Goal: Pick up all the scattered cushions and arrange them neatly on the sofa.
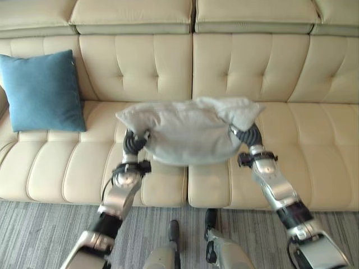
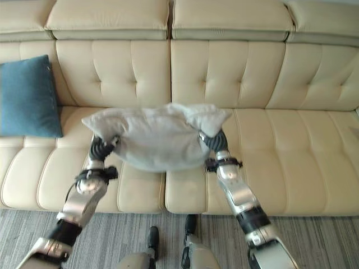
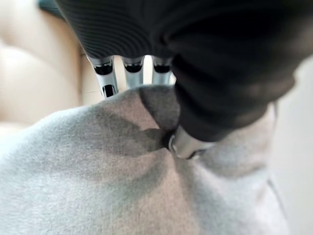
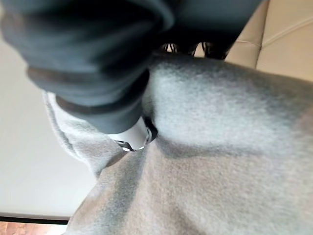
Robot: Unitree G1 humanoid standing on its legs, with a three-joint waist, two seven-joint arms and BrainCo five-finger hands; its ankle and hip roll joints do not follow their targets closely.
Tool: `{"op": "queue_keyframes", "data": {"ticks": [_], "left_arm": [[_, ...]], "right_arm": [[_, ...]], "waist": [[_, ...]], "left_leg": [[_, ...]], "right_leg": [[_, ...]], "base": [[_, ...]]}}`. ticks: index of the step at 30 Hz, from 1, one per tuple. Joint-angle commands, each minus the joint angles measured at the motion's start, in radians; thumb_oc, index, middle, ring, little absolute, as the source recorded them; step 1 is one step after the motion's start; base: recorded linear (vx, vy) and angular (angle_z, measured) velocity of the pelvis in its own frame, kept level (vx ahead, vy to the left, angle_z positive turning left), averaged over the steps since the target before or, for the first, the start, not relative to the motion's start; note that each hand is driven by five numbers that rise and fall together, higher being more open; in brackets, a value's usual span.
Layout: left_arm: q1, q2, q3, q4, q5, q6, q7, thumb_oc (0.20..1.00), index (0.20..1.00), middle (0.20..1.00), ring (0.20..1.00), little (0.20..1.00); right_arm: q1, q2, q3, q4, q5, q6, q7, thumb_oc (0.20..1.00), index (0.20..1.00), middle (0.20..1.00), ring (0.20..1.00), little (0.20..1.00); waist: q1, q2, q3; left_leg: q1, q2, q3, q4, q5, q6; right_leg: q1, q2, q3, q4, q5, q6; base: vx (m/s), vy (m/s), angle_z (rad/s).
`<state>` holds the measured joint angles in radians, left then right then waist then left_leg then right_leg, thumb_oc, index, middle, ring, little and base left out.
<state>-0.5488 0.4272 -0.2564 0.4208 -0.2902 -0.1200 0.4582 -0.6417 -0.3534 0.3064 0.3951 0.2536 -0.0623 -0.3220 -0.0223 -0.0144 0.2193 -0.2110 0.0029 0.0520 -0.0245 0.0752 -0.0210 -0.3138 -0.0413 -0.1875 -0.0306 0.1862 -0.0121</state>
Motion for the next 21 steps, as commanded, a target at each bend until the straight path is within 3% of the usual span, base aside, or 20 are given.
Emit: {"op": "queue_keyframes", "data": {"ticks": [1,6,7,8,14,21], "left_arm": [[-0.130,0.033,-0.075,-0.006,0.075,-0.124,0.046,0.200,0.200,0.200,0.200,0.200],[-0.282,0.054,-0.137,0.180,0.041,-0.110,0.057,0.222,0.222,0.222,0.222,0.222],[-0.304,0.056,-0.136,0.210,0.032,-0.108,0.060,0.438,0.438,0.438,0.438,0.438],[-0.334,0.058,-0.132,0.248,0.009,-0.104,0.065,1.000,1.000,1.000,1.000,1.000],[-0.420,0.157,-0.105,0.311,-0.043,-0.111,0.063,1.000,1.000,1.000,1.000,1.000],[-0.583,0.269,-0.157,0.543,-0.158,-0.078,-0.027,1.000,1.000,1.000,1.000,1.000]], "right_arm": [[-0.108,0.030,0.069,-0.031,-0.020,-0.115,-0.038,0.200,0.200,0.200,0.200,0.200],[-0.253,0.011,0.087,0.145,0.012,-0.104,-0.085,0.200,0.200,0.200,0.200,0.200],[-0.277,0.011,0.086,0.172,0.021,-0.100,-0.092,0.451,0.451,0.451,0.451,0.451],[-0.312,0.002,0.082,0.193,0.025,-0.093,-0.109,1.000,1.000,1.000,1.000,1.000],[-0.454,-0.079,0.094,0.236,0.026,-0.075,-0.145,1.000,1.000,1.000,1.000,1.000],[-0.631,-0.160,0.139,0.448,0.136,-0.038,-0.136,1.000,1.000,1.000,1.000,1.000]], "waist": [[-0.002,-0.006,-0.023],[-0.007,-0.001,-0.009],[-0.007,0.001,-0.006],[-0.006,0.004,-0.001],[-0.004,0.007,0.002],[0.005,0.006,0.006]], "left_leg": [[-0.010,0.056,0.004,0.018,-0.061,-0.056],[-0.057,0.057,-0.004,-0.008,-0.031,-0.062],[-0.064,0.056,-0.007,-0.017,-0.025,-0.062],[-0.073,0.055,-0.009,-0.031,-0.014,-0.064],[-0.086,0.051,-0.015,-0.063,0.005,-0.076],[-0.102,0.043,-0.023,-0.063,0.013,-0.082]], "right_leg": [[0.003,-0.077,0.033,0.111,-0.161,0.122],[-0.048,-0.072,0.040,0.102,-0.142,0.127],[-0.057,-0.069,0.041,0.100,-0.140,0.128],[-0.069,-0.066,0.041,0.097,-0.139,0.129],[-0.082,-0.057,0.034,0.078,-0.131,0.137],[-0.079,-0.053,0.026,0.051,-0.109,0.143]], "base": [[0.00,0.000,0.00],[0.00,0.000,0.00],[0.01,-0.026,-0.06],[0.01,-0.015,-0.06],[0.03,-0.013,0.03],[0.01,-0.003,0.05]]}}
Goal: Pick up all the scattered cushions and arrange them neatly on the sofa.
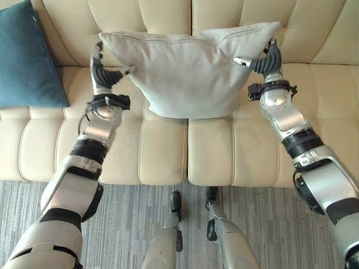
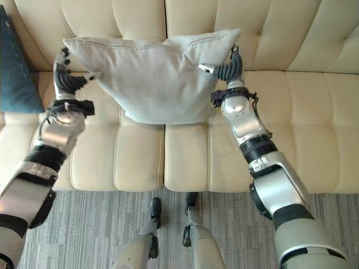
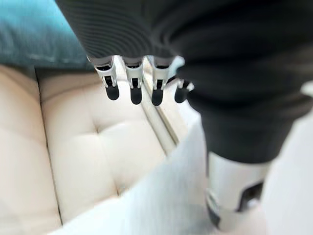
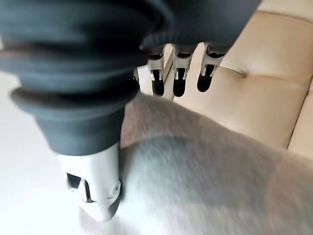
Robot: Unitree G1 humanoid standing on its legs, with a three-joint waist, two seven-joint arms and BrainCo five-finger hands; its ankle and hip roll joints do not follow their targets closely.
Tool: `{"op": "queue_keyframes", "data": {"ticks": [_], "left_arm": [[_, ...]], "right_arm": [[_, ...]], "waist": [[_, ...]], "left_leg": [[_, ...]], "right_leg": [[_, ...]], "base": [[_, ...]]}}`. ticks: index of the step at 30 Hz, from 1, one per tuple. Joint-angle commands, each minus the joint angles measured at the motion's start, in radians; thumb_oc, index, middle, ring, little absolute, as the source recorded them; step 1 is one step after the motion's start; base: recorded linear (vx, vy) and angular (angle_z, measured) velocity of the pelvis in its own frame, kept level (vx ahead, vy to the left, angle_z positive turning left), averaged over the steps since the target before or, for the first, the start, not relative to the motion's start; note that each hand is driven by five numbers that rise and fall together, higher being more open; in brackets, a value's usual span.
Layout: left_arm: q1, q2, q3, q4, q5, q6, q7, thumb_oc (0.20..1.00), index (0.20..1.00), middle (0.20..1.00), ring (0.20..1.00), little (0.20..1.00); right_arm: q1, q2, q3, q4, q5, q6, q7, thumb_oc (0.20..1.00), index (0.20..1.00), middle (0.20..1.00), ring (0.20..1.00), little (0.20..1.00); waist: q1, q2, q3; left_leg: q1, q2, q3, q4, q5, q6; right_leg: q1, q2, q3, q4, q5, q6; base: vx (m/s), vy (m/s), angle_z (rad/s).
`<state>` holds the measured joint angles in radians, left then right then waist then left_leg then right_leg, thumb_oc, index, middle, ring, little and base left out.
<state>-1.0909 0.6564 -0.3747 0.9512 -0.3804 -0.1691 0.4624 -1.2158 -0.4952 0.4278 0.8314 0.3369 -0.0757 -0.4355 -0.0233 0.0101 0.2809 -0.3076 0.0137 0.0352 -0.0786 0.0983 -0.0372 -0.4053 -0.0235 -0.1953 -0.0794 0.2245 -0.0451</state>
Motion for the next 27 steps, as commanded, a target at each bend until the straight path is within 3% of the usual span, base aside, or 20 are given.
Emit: {"op": "queue_keyframes", "data": {"ticks": [1,7,10,11,18,22,27], "left_arm": [[-0.052,0.061,-0.043,0.044,-0.076,-0.017,-0.048,1.000,1.000,1.000,1.000,1.000],[0.034,0.108,-0.013,-0.008,-0.027,-0.016,-0.064,1.000,1.000,1.000,1.000,1.000],[0.369,0.116,0.129,-0.281,0.016,-0.046,-0.099,1.000,1.000,1.000,1.000,1.000],[0.625,0.057,0.236,-0.429,0.025,-0.047,-0.144,1.000,1.000,1.000,1.000,1.000],[1.044,-0.071,0.381,-0.498,0.104,0.010,-0.259,1.000,1.000,1.000,1.000,1.000],[1.232,-0.146,0.443,-0.470,0.166,0.053,-0.320,1.000,1.000,1.000,1.000,1.000],[1.311,-0.200,0.435,-0.371,0.246,0.084,-0.366,1.000,1.000,1.000,1.000,1.000]], "right_arm": [[-0.066,-0.035,0.011,0.041,0.077,-0.015,-0.028,1.000,1.000,1.000,1.000,1.000],[0.001,-0.100,-0.052,0.010,0.098,-0.018,-0.044,1.000,1.000,1.000,1.000,1.000],[0.272,-0.197,-0.189,-0.160,0.083,-0.043,0.004,1.000,1.000,1.000,1.000,1.000],[0.543,-0.185,-0.309,-0.331,0.032,-0.042,0.062,1.000,1.000,1.000,1.000,1.000],[0.997,-0.073,-0.435,-0.531,-0.069,-0.033,0.238,1.000,1.000,1.000,1.000,1.000],[1.209,-0.016,-0.470,-0.495,-0.169,-0.002,0.329,1.000,1.000,1.000,1.000,1.000],[1.286,0.048,-0.429,-0.332,-0.274,0.022,0.379,1.000,1.000,1.000,1.000,1.000]], "waist": [[0.009,-0.018,-0.054],[0.016,-0.020,-0.051],[0.023,-0.025,-0.061],[0.020,-0.029,-0.063],[0.011,-0.048,-0.095],[0.000,-0.057,-0.125],[-0.013,-0.067,-0.145]], "left_leg": [[-0.009,0.032,-0.010,-0.009,-0.007,-0.066],[-0.006,0.027,-0.017,-0.009,-0.008,-0.065],[0.017,0.021,-0.015,-0.009,-0.019,-0.059],[0.049,0.021,-0.009,-0.009,-0.033,-0.053],[0.148,0.020,0.007,-0.009,-0.072,-0.035],[0.209,0.020,0.021,0.004,-0.102,-0.024],[0.253,0.002,0.056,0.011,-0.125,0.000]], "right_leg": [[0.013,-0.069,0.031,0.097,-0.145,0.176],[0.024,-0.067,0.033,0.091,-0.148,0.174],[0.052,-0.070,0.034,0.088,-0.155,0.171],[0.085,-0.072,0.032,0.088,-0.164,0.170],[0.191,-0.081,0.032,0.069,-0.176,0.178],[0.246,-0.091,0.036,0.060,-0.177,0.189],[0.257,-0.106,0.079,0.052,-0.134,0.214]], "base": [[0.00,-0.005,0.04],[0.01,0.008,0.03],[0.04,0.050,0.05],[0.06,0.038,0.04],[0.06,0.046,-0.04],[0.00,0.112,-0.05],[-0.10,0.186,-0.24]]}}
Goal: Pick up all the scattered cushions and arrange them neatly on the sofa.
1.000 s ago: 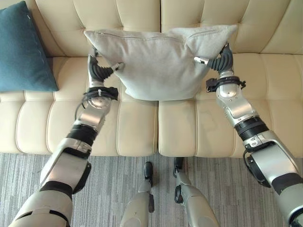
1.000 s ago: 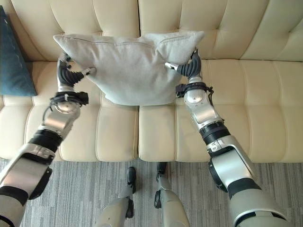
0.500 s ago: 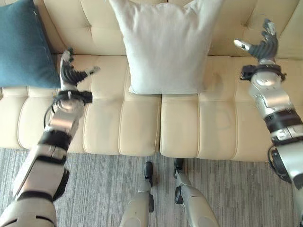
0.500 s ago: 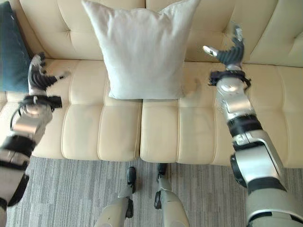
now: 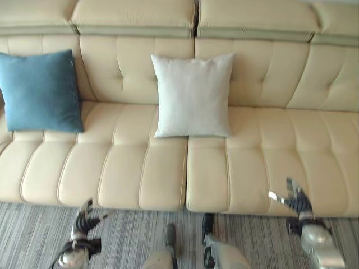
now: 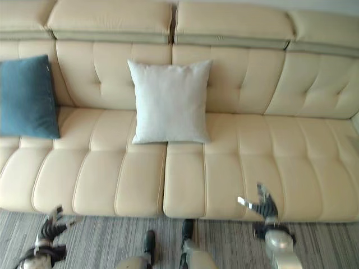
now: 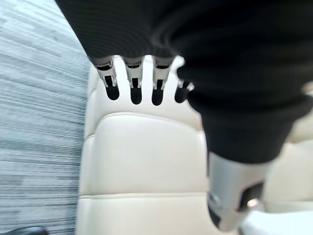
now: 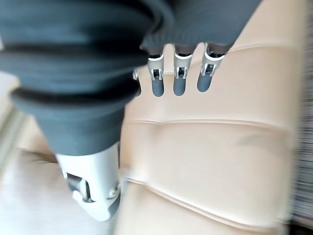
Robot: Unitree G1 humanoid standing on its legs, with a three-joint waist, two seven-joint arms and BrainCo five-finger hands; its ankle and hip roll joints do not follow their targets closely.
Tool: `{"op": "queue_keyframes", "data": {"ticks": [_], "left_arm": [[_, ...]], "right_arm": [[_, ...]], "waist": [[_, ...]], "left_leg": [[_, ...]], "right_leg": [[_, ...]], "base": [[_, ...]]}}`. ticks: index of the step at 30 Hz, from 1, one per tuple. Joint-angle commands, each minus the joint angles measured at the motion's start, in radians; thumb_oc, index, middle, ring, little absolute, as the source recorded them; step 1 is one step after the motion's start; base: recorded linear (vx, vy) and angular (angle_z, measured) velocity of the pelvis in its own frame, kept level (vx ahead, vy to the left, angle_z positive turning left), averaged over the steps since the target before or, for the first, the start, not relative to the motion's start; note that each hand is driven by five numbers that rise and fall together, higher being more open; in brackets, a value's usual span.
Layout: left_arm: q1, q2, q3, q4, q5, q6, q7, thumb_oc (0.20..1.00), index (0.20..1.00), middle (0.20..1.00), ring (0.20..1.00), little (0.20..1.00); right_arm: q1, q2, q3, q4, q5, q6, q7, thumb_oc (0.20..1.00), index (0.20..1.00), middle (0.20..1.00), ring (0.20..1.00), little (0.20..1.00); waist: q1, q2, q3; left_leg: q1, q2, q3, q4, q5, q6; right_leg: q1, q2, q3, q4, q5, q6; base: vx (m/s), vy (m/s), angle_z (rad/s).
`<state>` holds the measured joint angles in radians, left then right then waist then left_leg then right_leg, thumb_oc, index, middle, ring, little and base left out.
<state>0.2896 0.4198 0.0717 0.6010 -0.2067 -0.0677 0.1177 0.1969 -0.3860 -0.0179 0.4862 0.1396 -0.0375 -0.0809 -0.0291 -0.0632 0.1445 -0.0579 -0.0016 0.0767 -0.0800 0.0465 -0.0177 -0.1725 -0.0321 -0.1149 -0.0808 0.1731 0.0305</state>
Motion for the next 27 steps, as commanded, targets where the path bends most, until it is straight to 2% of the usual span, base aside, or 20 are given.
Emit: {"op": "queue_keyframes", "data": {"ticks": [1,2,3,4,5,8,9,11,12,14,16,19,20,23,24,27], "left_arm": [[-0.065,0.030,-0.012,-0.013,0.079,-0.016,-0.020,1.000,1.000,1.000,1.000,1.000],[-0.057,0.026,-0.008,-0.008,0.084,-0.018,-0.017,1.000,1.000,1.000,1.000,1.000],[-0.077,0.035,-0.017,0.005,0.073,-0.026,0.001,1.000,1.000,1.000,1.000,1.000],[-0.093,0.042,-0.026,0.007,0.074,-0.029,0.005,1.000,1.000,1.000,1.000,1.000],[-0.094,0.042,-0.027,0.008,0.074,-0.029,0.005,1.000,1.000,1.000,1.000,1.000],[-0.121,0.055,-0.046,0.007,0.092,-0.030,0.019,1.000,1.000,1.000,1.000,1.000],[-0.118,0.055,-0.049,0.012,0.095,-0.025,0.025,1.000,1.000,1.000,1.000,1.000],[-0.118,0.055,-0.049,0.012,0.095,-0.025,0.025,1.000,1.000,1.000,1.000,1.000],[-0.124,0.039,-0.055,0.009,0.092,-0.027,0.038,1.000,1.000,1.000,1.000,1.000],[-0.125,0.017,-0.067,0.012,0.091,-0.032,0.044,1.000,1.000,1.000,1.000,1.000],[-0.146,-0.010,-0.081,0.014,0.073,-0.032,0.049,1.000,1.000,1.000,1.000,1.000],[-0.149,-0.025,-0.106,0.022,0.092,-0.022,0.025,1.000,1.000,1.000,1.000,1.000],[-0.141,-0.032,-0.113,0.017,0.080,-0.020,0.020,1.000,1.000,1.000,1.000,1.000],[-0.143,-0.032,-0.121,0.025,0.083,-0.020,0.015,1.000,1.000,1.000,1.000,1.000],[-0.146,-0.023,-0.131,0.037,0.096,-0.016,0.008,1.000,1.000,1.000,1.000,1.000],[-0.144,-0.019,-0.133,0.036,0.104,-0.015,0.003,1.000,1.000,1.000,1.000,1.000]], "right_arm": [[-0.125,-0.056,0.028,0.044,-0.098,-0.009,0.022,1.000,1.000,1.000,1.000,1.000],[-0.121,-0.051,0.037,0.060,-0.114,-0.005,0.026,1.000,1.000,1.000,1.000,1.000],[-0.137,-0.037,0.048,0.094,-0.107,-0.001,0.010,1.000,1.000,1.000,1.000,1.000],[-0.143,-0.024,0.052,0.102,-0.096,-0.004,0.007,1.000,1.000,1.000,1.000,1.000],[-0.144,-0.024,0.052,0.103,-0.096,-0.005,0.007,1.000,1.000,1.000,1.000,1.000],[-0.155,-0.004,0.066,0.133,-0.067,-0.014,-0.003,1.000,1.000,1.000,1.000,1.000],[-0.146,0.002,0.069,0.118,-0.066,-0.023,-0.012,1.000,1.000,1.000,1.000,1.000],[-0.146,0.002,0.068,0.118,-0.066,-0.023,-0.012,1.000,1.000,1.000,1.000,1.000],[-0.148,0.006,0.070,0.112,-0.061,-0.019,-0.018,1.000,1.000,1.000,1.000,1.000],[-0.146,0.010,0.060,0.100,-0.027,-0.027,-0.034,1.000,1.000,1.000,1.000,1.000],[-0.155,-0.006,0.055,0.080,-0.016,-0.024,-0.050,1.000,1.000,1.000,1.000,1.000],[-0.167,-0.014,0.052,0.091,-0.018,-0.018,-0.044,1.000,1.000,1.000,1.000,1.000],[-0.161,-0.011,0.047,0.093,-0.012,-0.020,-0.042,1.000,1.000,1.000,1.000,1.000],[-0.153,-0.006,0.039,0.107,-0.004,-0.023,-0.039,1.000,1.000,1.000,1.000,1.000],[-0.151,0.007,0.031,0.124,0.027,-0.024,-0.036,1.000,1.000,1.000,1.000,1.000],[-0.150,0.012,0.030,0.129,0.036,-0.023,-0.034,1.000,1.000,1.000,1.000,1.000]], "waist": [[-0.008,0.004,-0.007],[-0.008,0.001,-0.006],[-0.011,-0.002,0.014],[-0.003,0.002,0.026],[-0.002,0.002,0.027],[0.011,0.023,0.045],[0.030,0.023,0.024],[0.030,0.024,0.023],[0.049,0.002,0.014],[0.047,-0.014,0.005],[0.050,-0.011,0.032],[0.031,-0.015,0.030],[0.020,-0.009,0.021],[0.007,0.001,0.009],[-0.008,0.006,-0.002],[-0.010,0.007,-0.005]], "left_leg": [[0.008,0.008,0.018,0.010,-0.073,-0.014],[0.011,0.002,0.027,0.005,-0.074,-0.009],[0.004,-0.003,0.041,0.004,-0.061,-0.002],[-0.008,0.005,0.045,0.009,-0.051,0.002],[-0.008,0.005,0.046,0.009,-0.052,0.002],[-0.037,0.025,0.048,0.018,-0.020,0.012],[-0.052,0.024,0.047,0.014,-0.005,0.010],[-0.054,0.025,0.048,0.014,-0.003,0.010],[-0.091,0.017,0.041,0.026,0.021,-0.009],[-0.139,0.012,0.042,0.063,0.028,-0.019],[-0.220,0.023,0.031,0.143,0.058,-0.058],[-0.182,-0.007,-0.047,0.177,-0.024,-0.035],[-0.141,-0.030,-0.132,0.175,-0.060,-0.028],[-0.114,-0.030,-0.133,0.142,-0.059,-0.024],[-0.089,-0.032,-0.122,0.117,-0.060,-0.014],[-0.074,-0.031,-0.109,0.108,-0.064,-0.008]], "right_leg": [[0.011,-0.103,0.009,0.052,-0.059,0.151],[-0.001,-0.105,0.021,0.053,-0.041,0.163],[-0.049,-0.117,0.030,0.095,0.005,0.192],[-0.062,-0.116,0.020,0.137,-0.023,0.189],[-0.064,-0.117,0.020,0.142,-0.026,0.189],[-0.045,-0.105,-0.005,0.308,-0.142,0.144],[0.037,-0.076,0.004,0.383,-0.220,0.124],[0.036,-0.074,0.004,0.380,-0.217,0.123],[0.113,-0.040,0.005,0.260,-0.264,0.096],[0.143,-0.017,0.033,0.133,-0.257,0.080],[0.137,0.004,0.034,0.072,-0.234,0.059],[0.109,-0.016,0.033,0.090,-0.206,0.062],[0.094,-0.012,0.054,0.107,-0.202,0.059],[0.096,-0.009,0.057,0.113,-0.205,0.057],[0.090,-0.010,0.080,0.120,-0.202,0.063],[0.090,-0.010,0.098,0.119,-0.196,0.069]], "base": [[-0.20,0.184,-0.35],[-0.33,0.184,-0.57],[-0.38,0.123,-0.66],[-0.33,0.080,-0.81],[-0.24,0.025,-0.73],[-0.31,0.006,-0.35],[-0.27,-0.069,0.04],[-0.15,-0.111,0.11],[-0.15,-0.209,0.06],[-0.21,-0.235,0.21],[-0.35,-0.155,0.41],[-0.21,-0.013,0.00],[-0.04,0.062,0.11],[0.06,0.085,-0.24],[0.07,0.108,-0.10],[0.04,0.079,-0.36]]}}
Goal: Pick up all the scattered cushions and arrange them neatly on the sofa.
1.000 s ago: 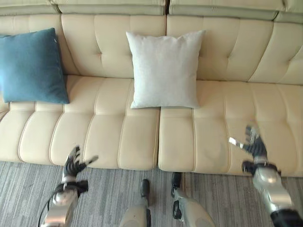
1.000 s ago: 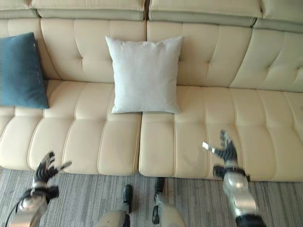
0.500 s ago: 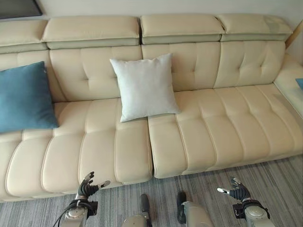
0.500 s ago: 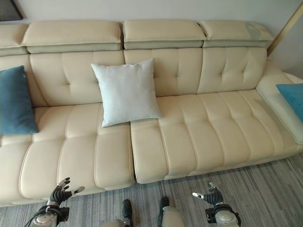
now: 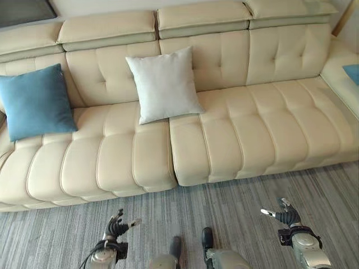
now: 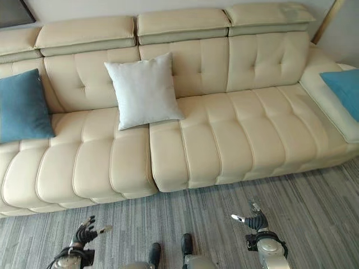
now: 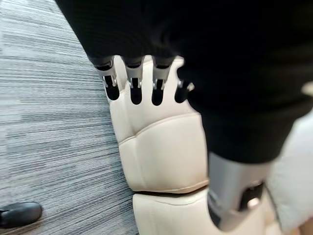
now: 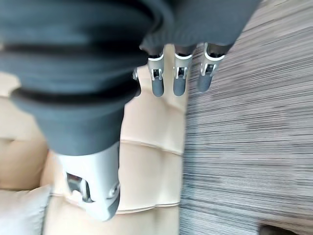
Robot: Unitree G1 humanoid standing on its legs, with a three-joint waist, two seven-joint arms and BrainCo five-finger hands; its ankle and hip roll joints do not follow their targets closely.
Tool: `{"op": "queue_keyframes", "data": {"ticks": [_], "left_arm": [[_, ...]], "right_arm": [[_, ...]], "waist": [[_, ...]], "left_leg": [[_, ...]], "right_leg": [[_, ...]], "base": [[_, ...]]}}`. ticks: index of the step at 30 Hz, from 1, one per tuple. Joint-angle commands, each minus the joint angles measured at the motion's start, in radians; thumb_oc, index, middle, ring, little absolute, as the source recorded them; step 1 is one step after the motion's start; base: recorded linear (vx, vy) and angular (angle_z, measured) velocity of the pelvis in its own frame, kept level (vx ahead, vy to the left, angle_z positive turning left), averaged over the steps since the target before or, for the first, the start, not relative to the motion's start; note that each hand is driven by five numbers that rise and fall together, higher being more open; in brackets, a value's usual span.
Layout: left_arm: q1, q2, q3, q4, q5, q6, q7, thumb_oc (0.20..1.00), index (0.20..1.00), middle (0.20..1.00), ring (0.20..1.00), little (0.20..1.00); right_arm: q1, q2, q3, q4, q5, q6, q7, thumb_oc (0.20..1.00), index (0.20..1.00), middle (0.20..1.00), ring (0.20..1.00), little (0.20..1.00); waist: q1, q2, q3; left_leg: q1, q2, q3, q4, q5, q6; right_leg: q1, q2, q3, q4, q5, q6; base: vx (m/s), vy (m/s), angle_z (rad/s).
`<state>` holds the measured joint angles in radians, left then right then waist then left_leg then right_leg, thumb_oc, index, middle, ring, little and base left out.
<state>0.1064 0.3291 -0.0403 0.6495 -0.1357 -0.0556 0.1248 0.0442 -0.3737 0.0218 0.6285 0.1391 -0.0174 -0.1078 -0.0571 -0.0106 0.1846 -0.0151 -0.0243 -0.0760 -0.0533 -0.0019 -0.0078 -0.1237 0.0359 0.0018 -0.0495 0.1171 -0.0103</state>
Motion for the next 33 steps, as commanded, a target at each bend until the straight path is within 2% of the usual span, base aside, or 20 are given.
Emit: {"op": "queue_keyframes", "data": {"ticks": [1,11,13,14,15,16,17,18,20,22,23,24,25,26,27,28,30,31,33], "left_arm": [[0.042,0.074,-0.020,-0.017,0.035,-0.026,-0.005,1.000,1.000,1.000,1.000,1.000],[0.058,0.093,-0.022,-0.051,0.053,-0.023,-0.014,1.000,1.000,1.000,1.000,1.000],[0.058,0.101,-0.018,-0.065,0.050,-0.024,-0.010,1.000,1.000,1.000,1.000,1.000],[0.057,0.103,-0.017,-0.071,0.048,-0.023,-0.013,1.000,1.000,1.000,1.000,1.000],[0.045,0.109,-0.016,-0.083,0.025,-0.026,-0.002,1.000,1.000,1.000,1.000,1.000],[0.045,0.109,-0.016,-0.082,0.025,-0.026,-0.002,1.000,1.000,1.000,1.000,1.000],[0.042,0.106,-0.018,-0.079,0.015,-0.022,0.001,1.000,1.000,1.000,1.000,1.000],[0.041,0.105,-0.016,-0.078,0.012,-0.020,0.001,1.000,1.000,1.000,1.000,1.000],[0.029,0.098,-0.031,-0.072,0.016,-0.020,-0.002,1.000,1.000,1.000,1.000,1.000],[0.009,0.090,-0.050,-0.072,0.020,-0.022,-0.012,1.000,1.000,1.000,1.000,1.000],[-0.004,0.085,-0.064,-0.070,0.016,-0.021,-0.013,1.000,1.000,1.000,1.000,1.000],[-0.022,0.079,-0.078,-0.065,0.015,-0.023,-0.015,1.000,1.000,1.000,1.000,1.000],[-0.043,0.072,-0.104,-0.062,0.019,-0.019,-0.021,1.000,1.000,1.000,1.000,1.000],[-0.043,0.072,-0.104,-0.062,0.019,-0.019,-0.021,1.000,1.000,1.000,1.000,1.000],[-0.037,0.070,-0.106,-0.063,0.027,-0.019,-0.023,1.000,1.000,1.000,1.000,1.000],[-0.033,0.068,-0.106,-0.064,0.030,-0.017,-0.027,1.000,1.000,1.000,1.000,1.000],[-0.026,0.065,-0.105,-0.062,0.039,-0.012,-0.032,1.000,1.000,1.000,1.000,1.000],[-0.016,0.067,-0.102,-0.064,0.052,-0.011,-0.028,1.000,1.000,1.000,1.000,1.000],[-0.009,0.071,-0.098,-0.065,0.052,-0.007,-0.024,1.000,1.000,1.000,1.000,1.000]], "right_arm": [[0.002,0.003,-0.008,-0.006,0.041,-0.041,-0.006,1.000,1.000,1.000,1.000,1.000],[0.009,0.012,0.006,0.014,0.045,-0.022,0.001,1.000,1.000,1.000,1.000,1.000],[-0.001,0.008,0.016,0.016,0.036,-0.020,-0.002,1.000,1.000,1.000,1.000,1.000],[-0.004,0.009,0.020,0.016,0.031,-0.019,0.000,1.000,1.000,1.000,1.000,1.000],[-0.038,0.016,0.041,0.016,0.027,-0.029,-0.010,1.000,1.000,1.000,1.000,1.000],[-0.039,0.016,0.041,0.016,0.027,-0.029,-0.010,1.000,1.000,1.000,1.000,1.000],[-0.056,0.026,0.068,0.011,0.011,-0.024,-0.012,1.000,1.000,1.000,1.000,1.000],[-0.060,0.029,0.074,0.007,0.006,-0.021,-0.013,1.000,1.000,1.000,1.000,1.000],[-0.045,0.036,0.068,-0.006,0.011,-0.024,-0.013,1.000,1.000,1.000,1.000,1.000],[-0.032,0.030,0.058,-0.012,0.021,-0.028,-0.021,1.000,1.000,1.000,1.000,1.000],[-0.029,0.024,0.058,-0.011,0.029,-0.031,-0.025,1.000,1.000,1.000,1.000,1.000],[-0.028,0.016,0.055,-0.013,0.038,-0.033,-0.030,1.000,1.000,1.000,1.000,1.000],[-0.025,0.006,0.046,-0.028,0.052,-0.034,-0.031,1.000,1.000,1.000,1.000,1.000],[-0.025,0.006,0.046,-0.029,0.052,-0.034,-0.031,1.000,1.000,1.000,1.000,1.000],[-0.019,0.002,0.044,-0.033,0.054,-0.039,-0.031,1.000,1.000,1.000,1.000,1.000],[-0.017,0.003,0.041,-0.034,0.053,-0.039,-0.030,1.000,1.000,1.000,1.000,1.000],[-0.019,0.001,0.043,-0.023,0.051,-0.039,-0.035,1.000,1.000,1.000,1.000,1.000],[-0.021,0.001,0.045,-0.006,0.054,-0.040,-0.043,1.000,1.000,1.000,1.000,1.000],[-0.022,0.005,0.049,0.003,0.052,-0.035,-0.045,1.000,1.000,1.000,1.000,1.000]], "waist": [[0.016,-0.045,-0.045],[-0.005,-0.048,-0.044],[0.000,-0.048,-0.033],[0.005,-0.046,-0.029],[0.042,-0.041,-0.025],[0.040,-0.041,-0.024],[0.063,-0.032,-0.030],[0.068,-0.033,-0.030],[0.043,-0.049,-0.035],[0.029,-0.064,-0.034],[0.025,-0.066,-0.027],[0.024,-0.078,-0.018],[0.036,-0.085,0.001],[0.036,-0.084,0.002],[0.044,-0.088,0.001],[0.050,-0.086,0.001],[0.065,-0.074,-0.004],[0.090,-0.061,0.000],[0.105,-0.054,-0.002]], "left_leg": [[-0.112,-0.011,0.053,0.082,-0.020,-0.014],[-0.086,0.005,0.187,0.103,-0.069,0.016],[-0.087,0.022,0.237,0.115,-0.083,0.021],[-0.083,0.030,0.252,0.113,-0.089,0.023],[-0.076,0.067,0.305,0.109,-0.088,0.012],[-0.075,0.067,0.304,0.110,-0.088,0.012],[-0.047,0.099,0.335,0.100,-0.100,-0.005],[-0.038,0.114,0.348,0.102,-0.099,-0.008],[-0.019,0.117,0.344,0.121,-0.125,-0.013],[-0.021,0.133,0.344,0.216,-0.145,-0.017],[-0.050,0.149,0.327,0.304,-0.143,-0.020],[-0.098,0.153,0.314,0.378,-0.092,-0.017],[-0.217,0.087,0.219,0.444,-0.100,-0.003],[-0.217,0.087,0.218,0.445,-0.102,-0.002],[-0.249,0.046,0.193,0.411,-0.125,0.005],[-0.268,0.029,0.174,0.382,-0.113,0.004],[-0.315,-0.014,0.129,0.289,-0.040,-0.007],[-0.359,-0.046,0.080,0.211,0.024,-0.030],[-0.395,-0.049,0.044,0.193,0.059,-0.038]], "right_leg": [[0.039,-0.079,-0.001,0.087,-0.134,0.114],[-0.018,-0.056,0.147,0.099,-0.090,0.149],[-0.041,-0.057,0.134,0.118,-0.091,0.156],[-0.043,-0.066,0.100,0.127,-0.095,0.156],[-0.056,-0.127,-0.124,0.168,-0.117,0.141],[-0.054,-0.127,-0.126,0.170,-0.118,0.141],[-0.066,-0.170,-0.294,0.232,-0.155,0.134],[-0.081,-0.189,-0.340,0.262,-0.158,0.133],[-0.059,-0.161,-0.273,0.210,-0.169,0.134],[-0.027,-0.140,-0.235,0.169,-0.166,0.117],[-0.013,-0.125,-0.223,0.156,-0.167,0.100],[-0.008,-0.118,-0.222,0.136,-0.148,0.076],[0.033,-0.106,-0.197,0.102,-0.160,0.063],[0.033,-0.106,-0.198,0.102,-0.160,0.063],[0.046,-0.103,-0.184,0.092,-0.166,0.069],[0.058,-0.096,-0.174,0.087,-0.170,0.070],[0.083,-0.071,-0.148,0.067,-0.181,0.073],[0.122,-0.041,-0.109,0.056,-0.197,0.075],[0.143,-0.027,-0.072,0.066,-0.219,0.078]], "base": [[0.03,0.086,-0.66],[0.02,0.063,-0.77],[0.00,-0.013,-0.93],[0.00,-0.113,-1.15],[0.01,-0.098,-1.19],[0.13,-0.150,-2.26],[0.16,-0.133,-1.67],[0.23,-0.222,-1.34],[0.24,-0.239,-0.63],[0.25,-0.241,-0.03],[0.11,-0.272,0.25],[0.20,-0.305,-0.16],[0.15,-0.211,-0.37],[0.27,-0.125,-0.22],[0.19,-0.017,-0.20],[0.27,-0.004,-0.14],[0.32,0.046,-0.30],[0.39,0.082,-0.40],[0.31,0.082,-0.74]]}}
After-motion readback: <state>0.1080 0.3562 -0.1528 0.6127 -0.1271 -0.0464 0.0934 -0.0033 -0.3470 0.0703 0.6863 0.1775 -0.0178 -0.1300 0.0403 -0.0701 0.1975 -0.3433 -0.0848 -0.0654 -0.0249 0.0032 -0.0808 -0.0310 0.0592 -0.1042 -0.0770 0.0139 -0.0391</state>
